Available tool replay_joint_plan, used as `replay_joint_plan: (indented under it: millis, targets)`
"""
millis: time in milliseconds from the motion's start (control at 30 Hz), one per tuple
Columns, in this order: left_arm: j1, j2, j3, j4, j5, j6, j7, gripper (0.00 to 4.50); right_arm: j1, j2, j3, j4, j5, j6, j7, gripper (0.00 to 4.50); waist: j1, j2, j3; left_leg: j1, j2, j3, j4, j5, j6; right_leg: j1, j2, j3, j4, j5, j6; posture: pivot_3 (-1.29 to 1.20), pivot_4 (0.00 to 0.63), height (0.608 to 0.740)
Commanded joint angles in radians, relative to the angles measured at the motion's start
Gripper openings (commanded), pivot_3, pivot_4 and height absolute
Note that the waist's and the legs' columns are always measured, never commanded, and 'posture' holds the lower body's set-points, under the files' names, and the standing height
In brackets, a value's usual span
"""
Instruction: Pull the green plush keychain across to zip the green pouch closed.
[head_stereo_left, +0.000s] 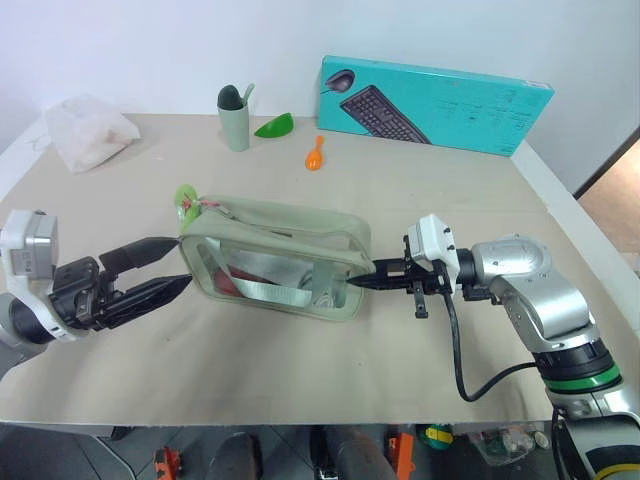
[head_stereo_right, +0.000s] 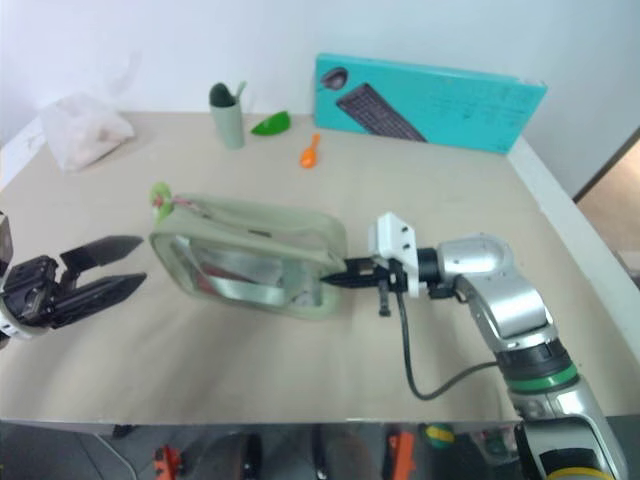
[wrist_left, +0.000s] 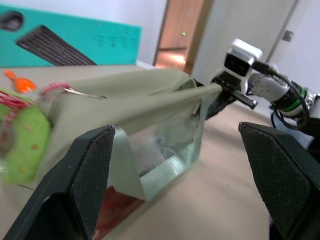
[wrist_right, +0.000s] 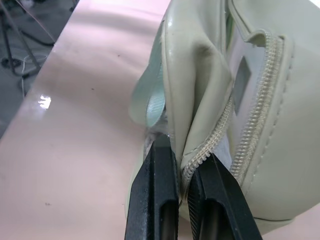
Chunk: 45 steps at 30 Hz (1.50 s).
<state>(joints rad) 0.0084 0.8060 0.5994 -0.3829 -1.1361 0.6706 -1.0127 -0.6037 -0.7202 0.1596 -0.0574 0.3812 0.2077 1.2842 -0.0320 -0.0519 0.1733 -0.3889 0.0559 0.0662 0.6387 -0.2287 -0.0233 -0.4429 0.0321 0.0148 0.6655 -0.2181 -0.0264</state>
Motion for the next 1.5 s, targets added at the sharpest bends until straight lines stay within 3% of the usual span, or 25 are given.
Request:
replay_joint_plan:
  millis: [33,167,333,733,1000,1167,1500]
  targets:
    - [-0.025,-0.015,0.054,0.027,-0.047,-0.014,0.018,4.13,-0.119,-0.028,-0.009,0.114,-0.060,-0.133,0.079,0.01,0.000,0.000,0.000,0.000,0.000,0.000,0.000,0.000,0.000,0.000,0.000,0.000,0.000,0.000,0.000,0.00,0.150,0.740]
    - [-0.033,-0.035,0.068,0.033,-0.080,-0.011,0.051,4.13,-0.159,-0.014,0.002,0.171,-0.060,-0.182,0.161,0.01,0.000,-0.001,0.000,0.000,0.000,0.000,0.000,0.000,0.000,0.000,0.000,0.000,0.000,0.000,0.000,0.00,0.150,0.740]
    - [-0.011,-0.066,0.122,0.039,-0.136,-0.010,0.098,4.13,-0.161,0.032,0.014,0.257,-0.115,-0.242,0.136,0.01,-0.003,-0.001,0.000,0.000,0.000,0.000,0.000,0.000,0.000,0.000,0.000,0.000,0.000,0.000,-0.001,0.00,0.150,0.740]
    - [-0.025,-0.061,0.107,0.038,-0.144,-0.007,0.123,4.13,-0.208,0.073,-0.052,0.279,-0.066,-0.114,0.072,4.25,-0.002,-0.001,0.000,0.002,0.004,0.000,0.000,0.001,-0.002,0.000,0.004,0.000,0.002,0.002,-0.004,0.00,0.150,0.740]
    - [-0.039,-0.045,0.060,0.026,-0.148,0.019,0.108,4.13,-0.145,0.003,-0.149,0.135,0.153,0.132,0.162,4.25,0.001,-0.001,0.000,0.002,0.004,0.001,0.000,0.001,-0.002,0.000,0.003,0.001,0.002,0.001,-0.004,0.00,0.150,0.740]
    - [-0.016,0.002,-0.030,-0.010,-0.047,0.016,0.053,4.13,-0.115,0.001,-0.165,0.082,0.157,0.157,0.122,4.25,0.000,0.000,0.000,0.002,0.004,0.001,0.000,0.001,-0.002,0.000,0.003,0.001,0.002,0.002,-0.004,0.00,0.150,0.740]
    - [-0.035,-0.006,-0.043,0.000,-0.020,0.010,0.040,4.13,-0.082,0.018,-0.127,0.063,0.067,0.088,0.045,4.25,-0.001,0.000,0.000,0.002,0.006,0.000,0.000,0.001,-0.002,0.000,0.006,0.001,0.002,0.001,-0.004,0.00,0.150,0.740]
